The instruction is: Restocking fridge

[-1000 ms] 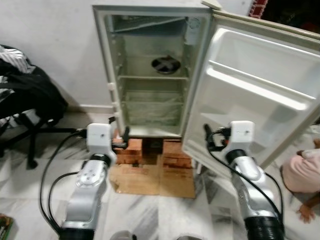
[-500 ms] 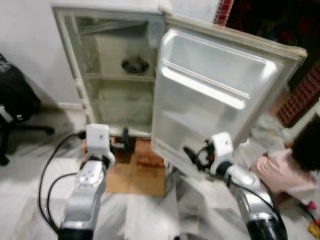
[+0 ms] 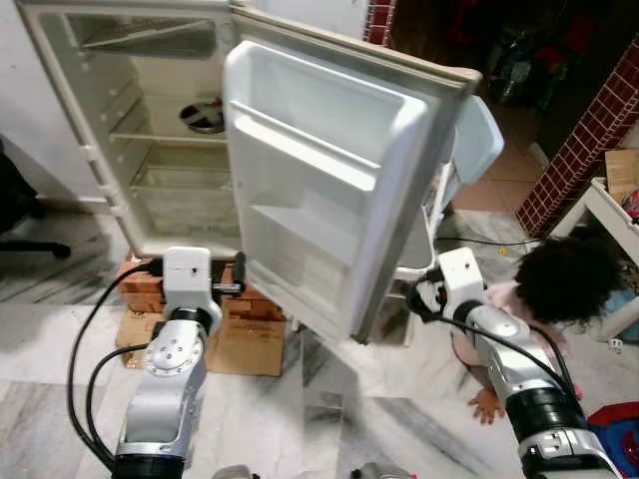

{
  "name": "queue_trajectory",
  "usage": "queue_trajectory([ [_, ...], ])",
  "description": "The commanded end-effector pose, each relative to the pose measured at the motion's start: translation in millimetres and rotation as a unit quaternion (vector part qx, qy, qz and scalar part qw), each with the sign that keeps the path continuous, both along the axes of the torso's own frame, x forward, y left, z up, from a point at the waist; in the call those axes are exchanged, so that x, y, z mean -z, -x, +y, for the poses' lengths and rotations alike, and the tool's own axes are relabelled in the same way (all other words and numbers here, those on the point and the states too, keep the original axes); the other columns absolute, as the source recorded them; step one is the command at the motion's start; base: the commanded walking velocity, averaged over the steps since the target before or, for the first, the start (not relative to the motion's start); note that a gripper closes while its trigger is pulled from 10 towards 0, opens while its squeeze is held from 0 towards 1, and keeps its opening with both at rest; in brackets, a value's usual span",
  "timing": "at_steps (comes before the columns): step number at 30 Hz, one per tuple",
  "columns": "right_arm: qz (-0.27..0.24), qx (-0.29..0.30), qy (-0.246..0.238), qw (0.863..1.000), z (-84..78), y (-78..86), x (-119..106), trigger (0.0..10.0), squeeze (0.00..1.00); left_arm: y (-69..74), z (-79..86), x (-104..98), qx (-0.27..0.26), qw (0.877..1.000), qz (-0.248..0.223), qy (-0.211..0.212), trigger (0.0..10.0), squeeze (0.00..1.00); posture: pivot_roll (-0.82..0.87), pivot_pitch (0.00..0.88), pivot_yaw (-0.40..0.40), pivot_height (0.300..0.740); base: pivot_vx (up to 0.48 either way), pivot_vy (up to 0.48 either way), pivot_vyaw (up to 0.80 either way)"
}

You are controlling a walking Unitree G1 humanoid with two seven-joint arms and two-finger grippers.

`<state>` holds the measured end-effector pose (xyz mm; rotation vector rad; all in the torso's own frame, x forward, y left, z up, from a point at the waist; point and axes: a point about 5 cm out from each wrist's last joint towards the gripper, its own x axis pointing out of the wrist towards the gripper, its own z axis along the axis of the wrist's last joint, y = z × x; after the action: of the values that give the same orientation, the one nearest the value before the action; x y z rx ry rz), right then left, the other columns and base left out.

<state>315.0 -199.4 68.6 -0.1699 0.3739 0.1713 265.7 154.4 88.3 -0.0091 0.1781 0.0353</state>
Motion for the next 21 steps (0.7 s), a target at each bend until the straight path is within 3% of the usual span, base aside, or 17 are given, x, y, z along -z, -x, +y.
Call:
queue_trajectory([
  [1, -0.026, 0.017, -0.006, 0.999, -2.5, -5.1, -8, 10.0, 0.00, -2.2, -0.7, -2, -0.007, 1.000, 0.000, 0.003, 10.0, 0.00, 0.02, 0.000, -0.011, 0.740, 0.334, 0.000, 0.00],
  [10, -0.052, 0.029, -0.025, 0.998, 9.0, -8.6, -12, 10.0, 0.00, -2.2, 2.9, -1, -0.028, 1.000, 0.005, 0.014, 10.0, 0.00, 0.02, 0.000, -0.017, 0.740, 0.429, 0.000, 0.00],
  [21, -0.095, 0.081, -0.012, 0.992, -1.6, -15.3, -23, 10.0, 0.00, 1.5, 10.5, 1, -0.057, 0.998, 0.018, 0.008, 10.0, 0.00, 0.02, 0.000, -0.013, 0.740, 0.000, 0.000, 0.00],
])
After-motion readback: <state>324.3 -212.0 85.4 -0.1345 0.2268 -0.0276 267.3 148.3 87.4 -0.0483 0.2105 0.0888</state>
